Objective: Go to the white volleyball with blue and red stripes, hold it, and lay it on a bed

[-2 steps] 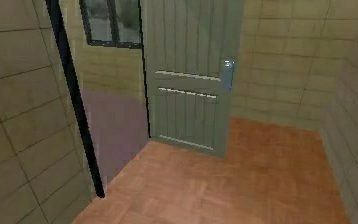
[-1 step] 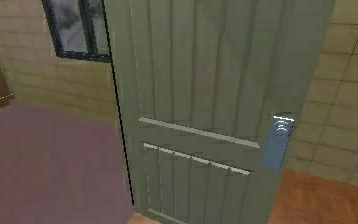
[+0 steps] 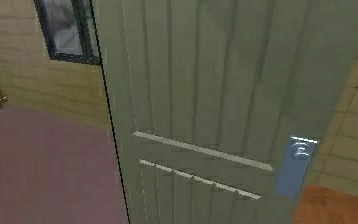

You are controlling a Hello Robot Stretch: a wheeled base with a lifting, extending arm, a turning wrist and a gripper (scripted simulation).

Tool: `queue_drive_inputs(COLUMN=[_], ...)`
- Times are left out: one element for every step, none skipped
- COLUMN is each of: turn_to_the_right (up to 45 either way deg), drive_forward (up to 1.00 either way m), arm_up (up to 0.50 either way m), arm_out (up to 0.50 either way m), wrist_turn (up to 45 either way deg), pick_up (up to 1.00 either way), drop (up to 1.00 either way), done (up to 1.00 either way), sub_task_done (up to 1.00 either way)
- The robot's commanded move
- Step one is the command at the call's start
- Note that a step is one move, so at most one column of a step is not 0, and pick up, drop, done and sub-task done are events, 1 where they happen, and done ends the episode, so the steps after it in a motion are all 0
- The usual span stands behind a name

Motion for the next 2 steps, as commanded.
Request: queue_drive_inputs(turn_to_the_right=[-42.0, 0.0], drive_forward=[0.00, 0.80], arm_up=[0.00, 0.00], arm_out=[0.00, 0.00], wrist_turn=[0.0, 0.0], pick_up=[0.00, 0.00], drop=[0.00, 0.00], done=[0.00, 0.00], sub_task_done=[0.00, 0.00])
